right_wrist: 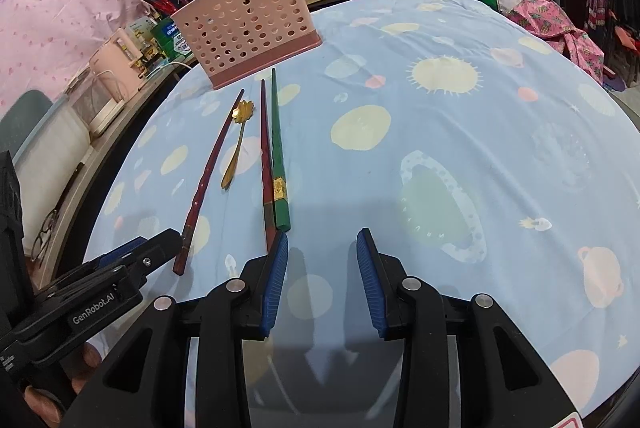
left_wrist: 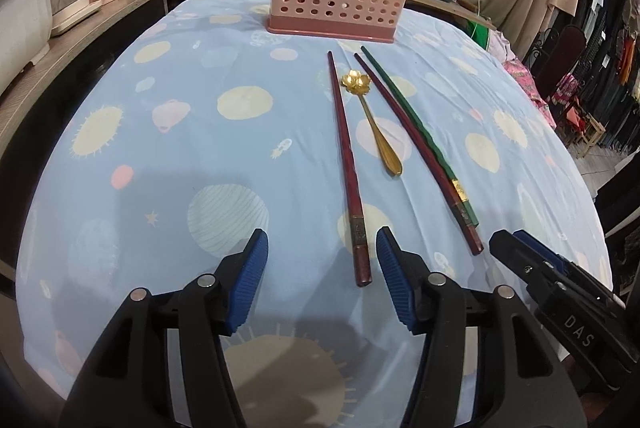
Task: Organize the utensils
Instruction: 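Withdraw both tools from the holder back over the remaining utensils, then grasp a dark-red chopstick with the left tool while the right tool grasps the green chopstick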
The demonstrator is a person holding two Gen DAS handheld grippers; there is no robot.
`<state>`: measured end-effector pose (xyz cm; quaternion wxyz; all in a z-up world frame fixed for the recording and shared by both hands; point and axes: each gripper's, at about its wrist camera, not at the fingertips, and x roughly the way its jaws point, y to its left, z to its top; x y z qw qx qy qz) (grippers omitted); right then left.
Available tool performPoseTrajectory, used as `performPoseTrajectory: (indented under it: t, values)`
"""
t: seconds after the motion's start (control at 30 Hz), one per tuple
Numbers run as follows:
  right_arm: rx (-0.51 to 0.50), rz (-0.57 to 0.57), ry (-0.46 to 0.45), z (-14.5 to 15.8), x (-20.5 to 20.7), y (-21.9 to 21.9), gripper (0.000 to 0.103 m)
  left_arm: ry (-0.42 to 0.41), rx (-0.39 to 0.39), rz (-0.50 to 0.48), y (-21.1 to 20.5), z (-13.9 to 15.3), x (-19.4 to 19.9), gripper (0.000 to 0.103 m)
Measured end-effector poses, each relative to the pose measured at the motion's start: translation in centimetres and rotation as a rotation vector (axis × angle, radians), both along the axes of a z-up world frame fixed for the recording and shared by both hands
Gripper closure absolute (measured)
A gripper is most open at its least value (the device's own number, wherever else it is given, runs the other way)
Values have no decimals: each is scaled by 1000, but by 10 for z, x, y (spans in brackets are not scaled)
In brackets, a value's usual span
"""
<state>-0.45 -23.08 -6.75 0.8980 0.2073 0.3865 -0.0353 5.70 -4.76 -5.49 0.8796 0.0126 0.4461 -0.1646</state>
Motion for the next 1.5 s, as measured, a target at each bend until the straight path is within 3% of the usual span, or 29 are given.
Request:
performPoseTrajectory:
  t: [0.3,0.53,0.67,0.97,1.5]
  values:
    - [-19,1,-2,0,1,2,67,-24,39,2,-1,-4,0,51]
    - [-22,8,-1,0,4,3,67,-27,37,22,4,-4,3,61]
    - [-28,18,-2,1,12,6,67,-37,47,21,3,-5,2,61]
    - [-53,54,-11,4,28,15,80,-42,51,20,3,-5,1,61]
    - [-59,41,-11,1,41,10,88,-52,59,16,2,-5,-1,61]
